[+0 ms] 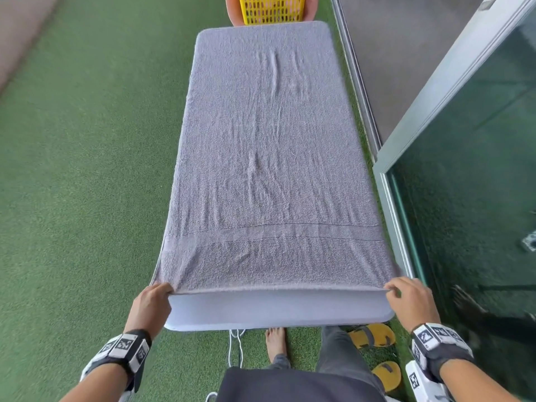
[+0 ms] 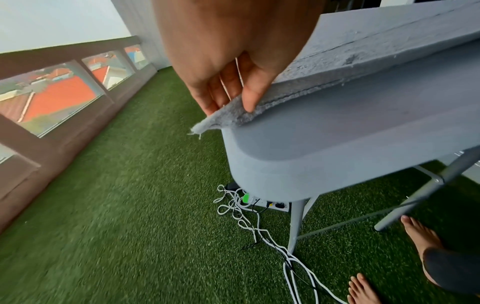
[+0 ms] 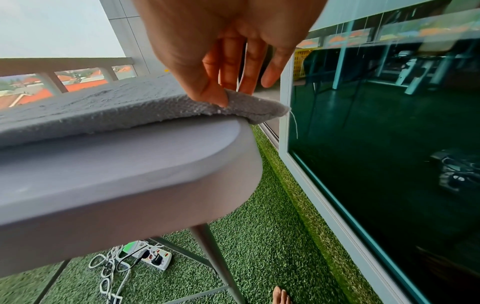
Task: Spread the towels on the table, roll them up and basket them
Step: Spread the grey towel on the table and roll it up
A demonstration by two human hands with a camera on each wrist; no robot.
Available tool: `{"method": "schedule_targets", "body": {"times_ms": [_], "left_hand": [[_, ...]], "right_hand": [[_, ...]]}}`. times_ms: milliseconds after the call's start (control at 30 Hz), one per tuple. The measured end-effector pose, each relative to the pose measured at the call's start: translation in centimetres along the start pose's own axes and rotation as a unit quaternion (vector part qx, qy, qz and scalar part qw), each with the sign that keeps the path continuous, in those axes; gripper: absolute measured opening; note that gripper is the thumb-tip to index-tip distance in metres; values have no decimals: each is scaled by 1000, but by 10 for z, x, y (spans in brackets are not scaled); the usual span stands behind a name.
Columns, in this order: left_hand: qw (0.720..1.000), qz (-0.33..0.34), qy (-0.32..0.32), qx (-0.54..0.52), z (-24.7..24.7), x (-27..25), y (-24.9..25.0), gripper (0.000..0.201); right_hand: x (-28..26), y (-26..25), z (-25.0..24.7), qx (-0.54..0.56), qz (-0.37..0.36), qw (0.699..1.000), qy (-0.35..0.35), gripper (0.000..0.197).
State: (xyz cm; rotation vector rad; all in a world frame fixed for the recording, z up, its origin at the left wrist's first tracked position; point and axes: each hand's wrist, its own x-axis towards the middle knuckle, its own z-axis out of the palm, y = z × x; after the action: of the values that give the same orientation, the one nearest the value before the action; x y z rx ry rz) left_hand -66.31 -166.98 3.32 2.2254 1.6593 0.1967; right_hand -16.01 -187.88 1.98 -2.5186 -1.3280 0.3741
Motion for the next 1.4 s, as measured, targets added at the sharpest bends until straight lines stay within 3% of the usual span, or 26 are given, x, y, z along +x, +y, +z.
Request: {"method": "schedule_targets", "body": {"times_ms": [167, 300, 367, 400, 433, 533, 600, 733, 967, 1133, 1233, 1267, 1333, 1400], "left_hand": [[998, -38, -58, 7, 1, -20, -16, 32], [992, -86, -60, 65, 8, -26, -17, 30], [991, -97, -57, 67, 11, -20, -12, 19], [990, -103, -53, 77, 11, -17, -8, 12], [989, -114, -42, 89, 13, -15, -7, 17], [986, -140, 0, 89, 13, -11, 6, 45], [992, -111, 27, 58, 16, -16, 19, 43], [999, 41, -4, -3, 33, -38, 27, 39], [1000, 16, -5, 9, 39, -37, 18, 38], [1000, 24, 5, -10, 32, -23, 19, 25], [999, 34, 7, -11, 26, -20, 17, 12], [1000, 27, 4, -4, 25, -19, 16, 16], [999, 3, -30, 21, 24, -15, 15, 21], [997, -17, -55, 52, 26, -10, 14, 12]], "right_hand": [[-15, 0, 6, -98, 0, 994, -43, 28], [-23, 1, 9, -114, 9, 992, -45, 43], [-21, 0, 9, -107, 27, 993, -47, 36], [-20, 0, 8, -109, 37, 992, -43, 23], [-19, 0, 6, -109, 48, 993, -28, 13], [-16, -1, 1, -80, 67, 994, 12, 23], [-21, -9, 1, -19, 38, 999, 10, 14], [-45, -6, 17, -25, -49, 995, -79, 23], [-35, 3, 17, 1, 8, 999, -33, 26], [-20, 1, 13, 30, -15, 999, -5, 21], [-18, 2, 11, -19, -32, 999, -1, 19], [-18, 3, 11, -50, -32, 998, -3, 19], [-19, 4, 8, -91, -28, 995, -11, 24], [-15, 1, 7, -101, -21, 995, -16, 26]]}}
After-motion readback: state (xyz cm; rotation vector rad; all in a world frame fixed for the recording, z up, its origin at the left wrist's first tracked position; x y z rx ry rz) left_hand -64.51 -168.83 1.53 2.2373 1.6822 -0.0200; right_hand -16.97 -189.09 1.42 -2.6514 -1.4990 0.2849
